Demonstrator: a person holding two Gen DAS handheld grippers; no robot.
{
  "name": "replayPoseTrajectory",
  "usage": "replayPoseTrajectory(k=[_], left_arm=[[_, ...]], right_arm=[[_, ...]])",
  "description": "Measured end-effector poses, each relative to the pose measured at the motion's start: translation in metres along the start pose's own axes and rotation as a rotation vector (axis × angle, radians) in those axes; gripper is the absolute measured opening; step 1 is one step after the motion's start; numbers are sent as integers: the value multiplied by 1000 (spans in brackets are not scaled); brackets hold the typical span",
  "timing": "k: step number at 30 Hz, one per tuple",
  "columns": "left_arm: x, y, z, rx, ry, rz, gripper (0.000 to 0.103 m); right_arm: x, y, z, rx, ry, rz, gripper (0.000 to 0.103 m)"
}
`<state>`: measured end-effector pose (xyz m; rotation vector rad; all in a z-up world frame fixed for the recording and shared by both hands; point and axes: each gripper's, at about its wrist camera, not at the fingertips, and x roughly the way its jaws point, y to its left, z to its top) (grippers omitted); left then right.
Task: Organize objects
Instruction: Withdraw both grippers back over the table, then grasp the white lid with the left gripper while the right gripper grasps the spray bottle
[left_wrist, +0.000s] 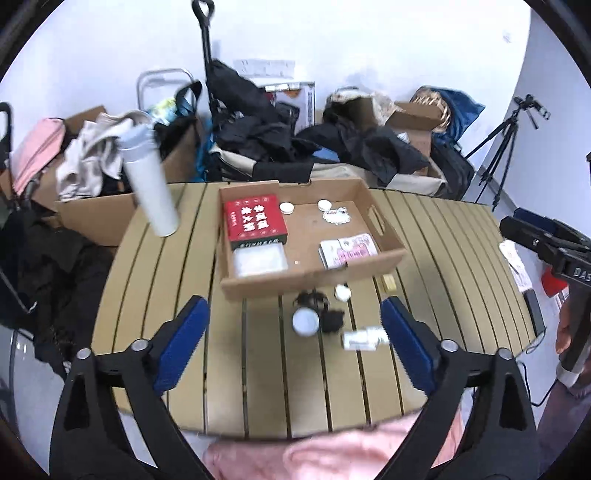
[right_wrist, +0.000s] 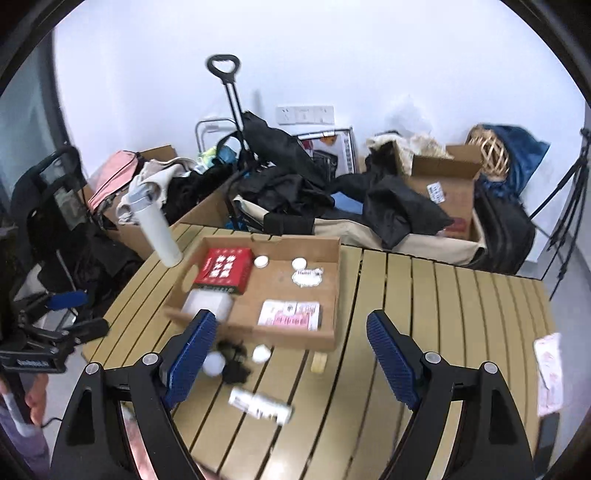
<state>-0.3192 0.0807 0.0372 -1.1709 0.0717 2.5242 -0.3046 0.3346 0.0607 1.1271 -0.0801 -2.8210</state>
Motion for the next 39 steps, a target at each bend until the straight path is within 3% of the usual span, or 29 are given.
replayPoseTrajectory(k=[3, 7, 11, 13, 21, 25, 27, 29, 33, 36, 38, 39], left_arm=[[-36, -7, -42, 16, -62, 15, 101], [-61, -17, -109, -22, -102, 34, 103], [-51, -21, -159, -52, -30, -113, 103], [-41, -27, -169, -28, 16, -94, 103], [-15, -29, -154, -9, -8, -59, 103], [33, -18, -139, 13, -3, -63, 103], [76, -12, -124, 22, 29, -1, 99], [119, -8, -107, 33, 88, 3, 85], [173, 8, -81, -35, 145, -59, 79], [201, 13, -67, -55, 172, -74, 64], [219, 12, -63, -41, 206, -57, 42], [228, 11, -64, -35, 229, -54, 36]], right_arm=[[-34, 16, -39, 11, -46, 8, 87], [-69, 40, -122, 37, -108, 64, 87], [-55, 58, -190, 55, 5, 130, 87], [-41, 66, -204, 18, 86, 138, 87], [-23, 63, -203, 18, 96, 126, 85], [5, 59, -205, -60, 100, 116, 85], [25, 57, -201, -131, 84, 77, 83], [51, 57, -192, -213, 91, 34, 78], [106, 50, -175, -322, 139, -25, 70], [139, 44, -170, -348, 171, -23, 64], [156, 42, -167, -369, 181, -16, 63], [161, 42, -165, -389, 176, -15, 63]])
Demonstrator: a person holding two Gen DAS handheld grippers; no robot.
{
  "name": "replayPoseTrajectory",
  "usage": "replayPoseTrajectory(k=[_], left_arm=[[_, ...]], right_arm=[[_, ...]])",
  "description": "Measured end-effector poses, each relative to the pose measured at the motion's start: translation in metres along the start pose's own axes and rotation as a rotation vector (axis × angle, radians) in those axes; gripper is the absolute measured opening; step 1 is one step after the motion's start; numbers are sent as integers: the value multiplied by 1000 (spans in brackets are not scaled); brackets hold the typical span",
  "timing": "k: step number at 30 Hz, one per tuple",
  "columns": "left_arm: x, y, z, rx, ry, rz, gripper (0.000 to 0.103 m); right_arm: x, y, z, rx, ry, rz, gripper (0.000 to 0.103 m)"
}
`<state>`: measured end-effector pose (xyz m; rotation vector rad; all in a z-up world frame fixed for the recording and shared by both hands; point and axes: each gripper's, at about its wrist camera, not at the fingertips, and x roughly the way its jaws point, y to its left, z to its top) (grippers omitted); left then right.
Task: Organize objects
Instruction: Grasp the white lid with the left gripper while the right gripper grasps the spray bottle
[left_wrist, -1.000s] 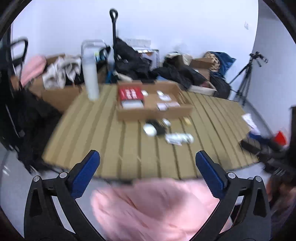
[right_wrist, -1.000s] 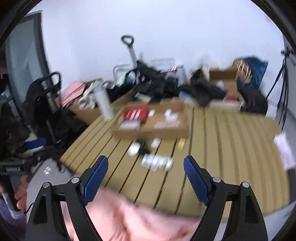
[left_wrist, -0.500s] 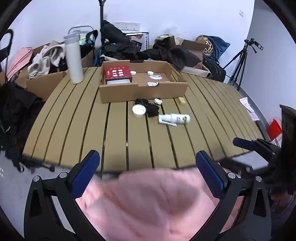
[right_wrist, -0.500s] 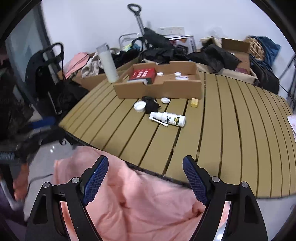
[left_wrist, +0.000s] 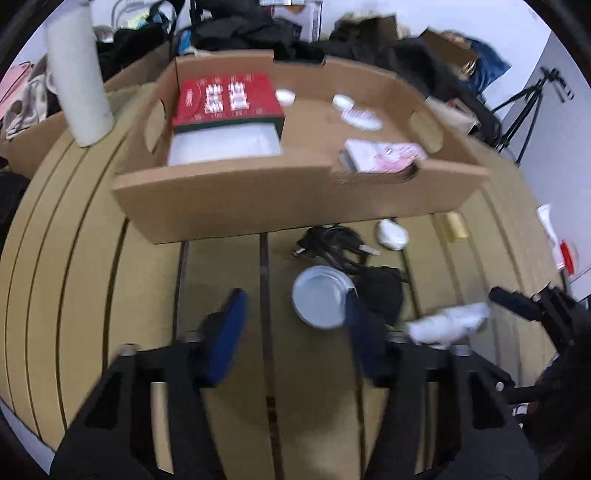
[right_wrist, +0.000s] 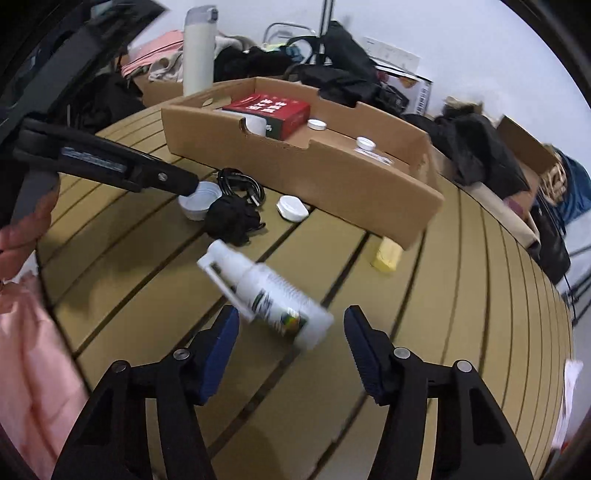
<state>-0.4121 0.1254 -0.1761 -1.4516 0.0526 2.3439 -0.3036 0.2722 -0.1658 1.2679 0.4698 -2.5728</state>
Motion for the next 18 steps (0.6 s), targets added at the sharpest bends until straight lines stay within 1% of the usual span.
replayPoseTrajectory(k=[1, 2, 3, 4, 5, 6, 7, 11, 13, 15, 17, 18], left_arm=[[8, 0, 1, 4, 29, 13, 27], [10, -1, 0, 12, 23, 27, 24], [9, -5, 0, 30, 0, 38, 23], [11, -7, -1, 43, 10, 40, 15], [10, -12, -3, 59, -3, 63, 8], [10, -13, -5, 71, -4, 66, 4], [9, -15, -7, 72, -8, 69, 3], [-8, -10, -21, 37, -21, 82, 2], [-27, -6, -33, 4, -35, 71, 2], [-54, -1, -46, -40, -65, 58, 2], [-86, 1, -65, -79, -101, 47, 2], [-94, 1, -71, -87, -107, 44, 2]], right_arm=[[3, 3, 2, -38, -13, -6, 63], [7, 7, 4, -81, -27, -19, 63], [10, 9, 5, -112, -32, -28, 63], [14, 12, 6, -137, -28, -23, 59], [17, 13, 7, -149, -21, -4, 51], [20, 14, 7, -142, -8, 16, 40], [21, 12, 6, -116, -7, 31, 37], [14, 4, -4, 15, 2, 65, 34], [2, 3, -15, 74, 2, 50, 30], [-10, 0, -29, 147, 28, 46, 30], [-26, -2, -50, 228, 43, 40, 30], [-32, -3, -58, 253, 48, 38, 30]])
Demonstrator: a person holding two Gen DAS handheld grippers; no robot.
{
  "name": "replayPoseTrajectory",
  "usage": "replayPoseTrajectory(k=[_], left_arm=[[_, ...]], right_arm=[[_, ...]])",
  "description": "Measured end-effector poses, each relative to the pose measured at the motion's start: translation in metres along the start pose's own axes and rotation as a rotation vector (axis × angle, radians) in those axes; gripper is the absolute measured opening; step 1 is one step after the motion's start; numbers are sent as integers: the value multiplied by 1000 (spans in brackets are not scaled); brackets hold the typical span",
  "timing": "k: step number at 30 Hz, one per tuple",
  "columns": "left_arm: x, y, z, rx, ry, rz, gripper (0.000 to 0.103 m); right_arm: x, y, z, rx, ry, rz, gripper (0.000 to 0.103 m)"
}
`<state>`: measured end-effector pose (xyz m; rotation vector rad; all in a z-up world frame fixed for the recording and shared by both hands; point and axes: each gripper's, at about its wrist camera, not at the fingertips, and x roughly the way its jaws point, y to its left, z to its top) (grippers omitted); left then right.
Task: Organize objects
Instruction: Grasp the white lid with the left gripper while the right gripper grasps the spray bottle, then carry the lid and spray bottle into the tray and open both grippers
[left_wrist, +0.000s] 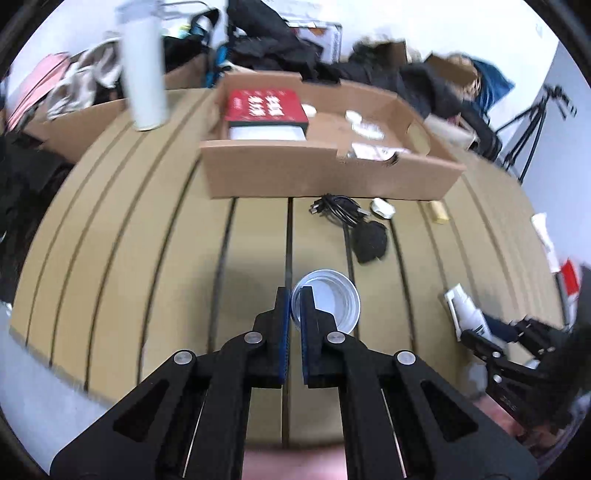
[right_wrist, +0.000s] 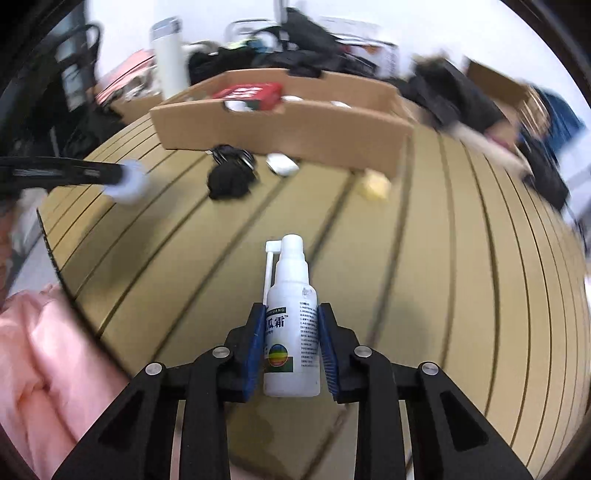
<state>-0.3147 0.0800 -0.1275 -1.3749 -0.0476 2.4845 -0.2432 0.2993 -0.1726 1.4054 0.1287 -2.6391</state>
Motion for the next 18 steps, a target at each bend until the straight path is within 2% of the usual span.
replayPoseTrajectory(k=[2, 5, 11, 15, 18], left_arm=[[-31, 1, -20, -8, -23, -7, 2], [-52, -2, -31, -14, -42, -19, 2], [-72, -10, -35, -2, -80, -36, 2], [-70, -10, -4, -7, -77, -103, 2], [-55, -17, 49, 32, -93, -146, 2]], right_arm=[[-18, -4, -17, 54, -1, -6, 30], [-49, -1, -30, 79, -45, -3, 30], [-75, 13, -26, 52, -102, -15, 30], [-84, 7, -7, 80, -137, 27, 30], [-81, -14, 42, 109, -173, 61, 30]])
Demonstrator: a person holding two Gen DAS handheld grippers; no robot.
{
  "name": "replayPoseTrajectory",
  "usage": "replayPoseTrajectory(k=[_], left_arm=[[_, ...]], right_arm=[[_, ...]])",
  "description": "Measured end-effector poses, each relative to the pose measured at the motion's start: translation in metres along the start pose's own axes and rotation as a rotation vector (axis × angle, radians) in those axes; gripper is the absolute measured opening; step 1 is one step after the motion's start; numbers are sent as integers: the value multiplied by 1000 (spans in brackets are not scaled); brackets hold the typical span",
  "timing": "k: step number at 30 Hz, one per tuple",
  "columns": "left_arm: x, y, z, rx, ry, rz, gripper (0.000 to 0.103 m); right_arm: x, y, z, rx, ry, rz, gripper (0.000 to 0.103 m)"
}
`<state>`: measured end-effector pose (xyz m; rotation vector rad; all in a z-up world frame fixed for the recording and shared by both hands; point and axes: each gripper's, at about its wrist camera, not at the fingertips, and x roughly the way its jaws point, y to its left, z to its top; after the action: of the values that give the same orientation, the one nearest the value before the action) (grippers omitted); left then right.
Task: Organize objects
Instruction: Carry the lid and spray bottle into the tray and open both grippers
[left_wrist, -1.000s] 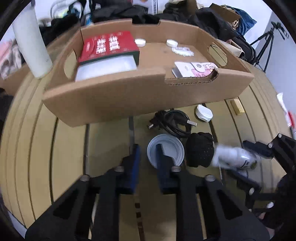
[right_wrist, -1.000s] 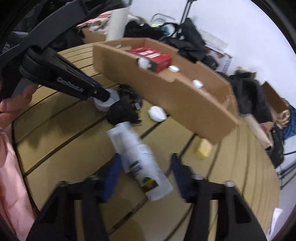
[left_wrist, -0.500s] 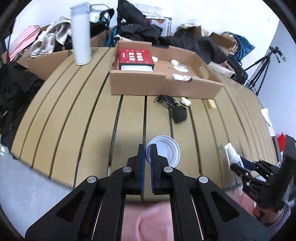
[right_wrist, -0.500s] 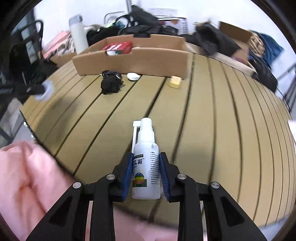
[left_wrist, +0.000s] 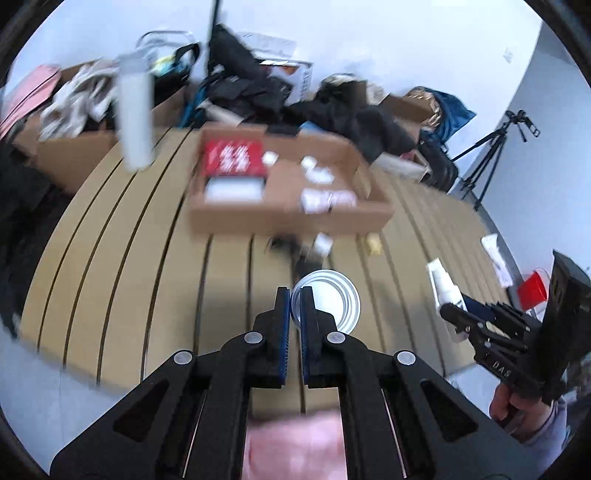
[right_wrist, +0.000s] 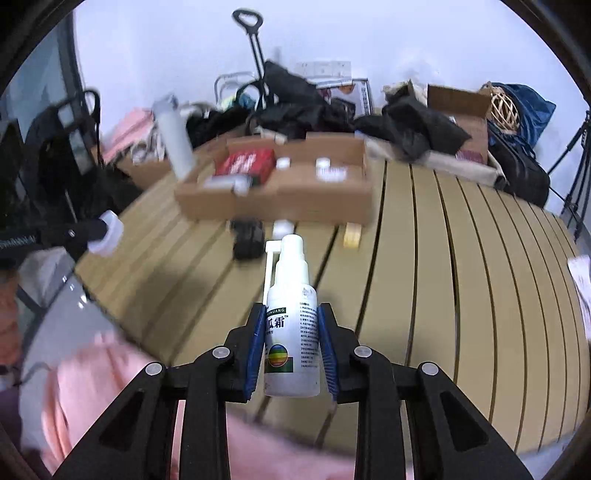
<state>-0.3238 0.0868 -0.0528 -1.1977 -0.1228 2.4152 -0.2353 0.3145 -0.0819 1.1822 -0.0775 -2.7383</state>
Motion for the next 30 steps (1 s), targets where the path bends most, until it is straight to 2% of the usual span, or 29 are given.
replayPoseTrajectory(k=[3, 6, 7, 11, 15, 18, 20, 21, 22, 23, 24, 27, 29, 30], left_arm=[[44, -4, 61, 45, 43, -8, 2], [99, -2, 118, 45, 115, 8, 2], [125, -2, 139, 52, 148, 24, 2], [205, 6, 182, 69, 259, 87, 2], [254, 19, 191, 55, 293, 129, 2], [275, 30, 191, 7, 298, 118, 3], [283, 36, 190, -9, 307, 113, 6], [285, 37, 187, -4, 315, 105, 8], [285, 38, 186, 2, 321, 104, 11], [283, 39, 184, 4, 323, 102, 14], [278, 40, 183, 3, 318, 92, 16], [253, 43, 186, 9, 289, 85, 34], [228, 42, 189, 31, 260, 125, 69], [210, 41, 191, 49, 232, 151, 71]], right_arm=[[23, -15, 57, 15, -18, 17, 30], [66, -32, 121, 42, -7, 18, 30], [84, -39, 140, 54, 10, 17, 30], [163, -60, 194, 66, 104, -52, 30], [221, -75, 210, 79, 173, -118, 30], [253, -80, 211, 76, 216, -167, 31], [258, -74, 212, 26, 188, -187, 32], [259, -69, 212, -9, 186, -220, 37], [260, -66, 211, -29, 182, -235, 51], [259, -64, 211, -37, 176, -222, 58], [257, -62, 211, -33, 174, -188, 70], [247, -56, 214, -41, 160, -196, 76], [232, -53, 219, -35, 149, -200, 77], [224, -53, 222, -23, 149, -186, 77]])
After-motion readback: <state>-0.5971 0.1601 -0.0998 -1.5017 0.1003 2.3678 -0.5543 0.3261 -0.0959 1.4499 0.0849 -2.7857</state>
